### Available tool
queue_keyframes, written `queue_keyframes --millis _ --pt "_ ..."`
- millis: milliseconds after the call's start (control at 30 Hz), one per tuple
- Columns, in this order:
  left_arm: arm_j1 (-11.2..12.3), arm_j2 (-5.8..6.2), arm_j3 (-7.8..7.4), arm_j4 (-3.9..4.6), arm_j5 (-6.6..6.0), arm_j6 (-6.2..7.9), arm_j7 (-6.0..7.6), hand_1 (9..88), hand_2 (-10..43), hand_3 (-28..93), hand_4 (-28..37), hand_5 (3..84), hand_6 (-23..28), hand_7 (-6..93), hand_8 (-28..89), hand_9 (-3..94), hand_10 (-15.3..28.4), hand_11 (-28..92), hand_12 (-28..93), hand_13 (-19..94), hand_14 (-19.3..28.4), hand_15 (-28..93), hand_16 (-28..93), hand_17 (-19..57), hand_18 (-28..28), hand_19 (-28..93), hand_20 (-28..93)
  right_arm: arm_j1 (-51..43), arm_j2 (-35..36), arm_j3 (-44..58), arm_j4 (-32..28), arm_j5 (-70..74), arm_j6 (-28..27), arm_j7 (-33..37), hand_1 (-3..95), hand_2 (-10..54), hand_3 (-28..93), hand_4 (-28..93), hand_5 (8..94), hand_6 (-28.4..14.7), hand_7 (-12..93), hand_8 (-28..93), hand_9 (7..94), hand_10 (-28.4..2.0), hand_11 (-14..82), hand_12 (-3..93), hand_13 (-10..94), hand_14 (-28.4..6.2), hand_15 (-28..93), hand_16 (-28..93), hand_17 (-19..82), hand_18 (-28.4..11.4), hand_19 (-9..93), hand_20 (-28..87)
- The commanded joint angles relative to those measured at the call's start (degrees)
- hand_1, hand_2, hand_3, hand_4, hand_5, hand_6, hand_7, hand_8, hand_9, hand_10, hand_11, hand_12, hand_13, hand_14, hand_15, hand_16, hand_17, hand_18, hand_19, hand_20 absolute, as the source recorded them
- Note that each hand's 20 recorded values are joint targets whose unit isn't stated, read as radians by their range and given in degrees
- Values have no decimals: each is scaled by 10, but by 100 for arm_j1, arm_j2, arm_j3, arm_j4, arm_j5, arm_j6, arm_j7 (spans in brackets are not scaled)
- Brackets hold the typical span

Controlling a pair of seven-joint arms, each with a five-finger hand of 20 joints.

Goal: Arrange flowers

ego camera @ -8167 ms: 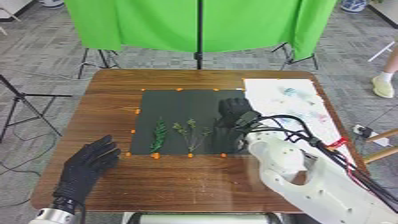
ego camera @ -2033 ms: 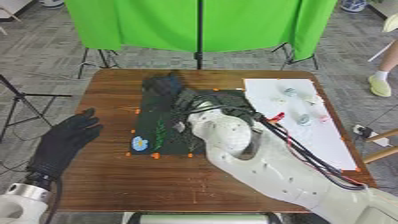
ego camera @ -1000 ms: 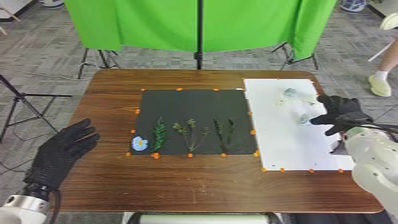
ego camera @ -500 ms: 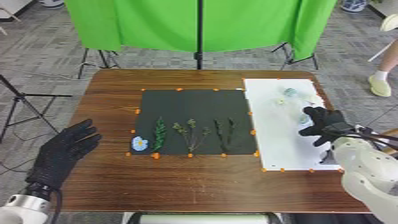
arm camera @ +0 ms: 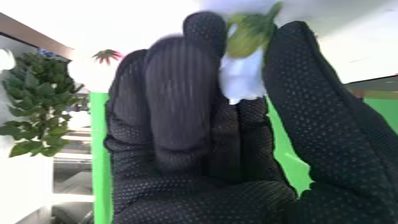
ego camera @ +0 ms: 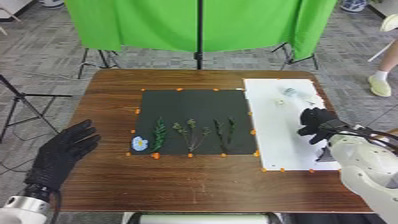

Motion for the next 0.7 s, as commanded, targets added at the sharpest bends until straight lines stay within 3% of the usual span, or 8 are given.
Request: queue_keyframes --millis 33,200,333,467,633,700 --pt "66 -54 15 -3 9 55 33 245 18 695 -262 365 46 185 -82 308 124 232 175 246 157 358 -5 -87 208 494 80 63 -63 -100 62 -98 162 -157 539 -89 779 -283 709 29 431 -58 904 -23 126 426 834 -15 607 237 410 -150 830 333" --pt "136 -62 -20 -29 9 70 59 245 18 695 -262 364 47 185 -81 308 125 232 175 245 157 359 -4 -87 208 494 80 930 -199 -751 -7 -134 566 -350 537 -93 791 -283 718 27 422 -54 908 -24 122 433 837 -16 609 239 411 -150 832 333" --pt "77 -73 57 -6 5 63 38 245 18 695 -261 365 47 183 -81 308 127 232 175 246 156 359 -5 -87 208 494 80 2331 -455 -2066 154 -395 1707 -624 534 -94 799 -283 722 27 420 -54 911 -25 121 434 836 -18 612 242 410 -150 833 334" --pt "-72 -80 179 54 3 16 -93 244 18 695 -261 366 47 183 -81 310 126 232 175 246 156 359 -5 -87 208 494 80 3546 -1011 -3174 396 -496 2657 -923 528 -95 806 -283 728 29 418 -58 912 -27 120 434 832 -17 609 243 402 -149 822 330" --pt "-155 -66 241 79 -6 75 -147 245 19 695 -262 366 47 184 -81 311 127 234 175 246 156 357 -5 -87 208 494 80 4781 -2056 -4215 1007 -377 2718 -1340 525 -95 810 -283 727 32 423 -60 914 -26 117 433 834 -15 609 243 402 -149 824 333" --pt "-234 -46 293 126 -1 26 -148 245 19 694 -262 366 47 184 -81 311 127 234 175 246 156 357 -5 -87 208 494 80 5215 -2416 -4672 1346 -232 2946 -1456 523 -95 812 -283 725 33 426 -59 915 -26 117 433 834 -15 610 244 402 -149 824 334"
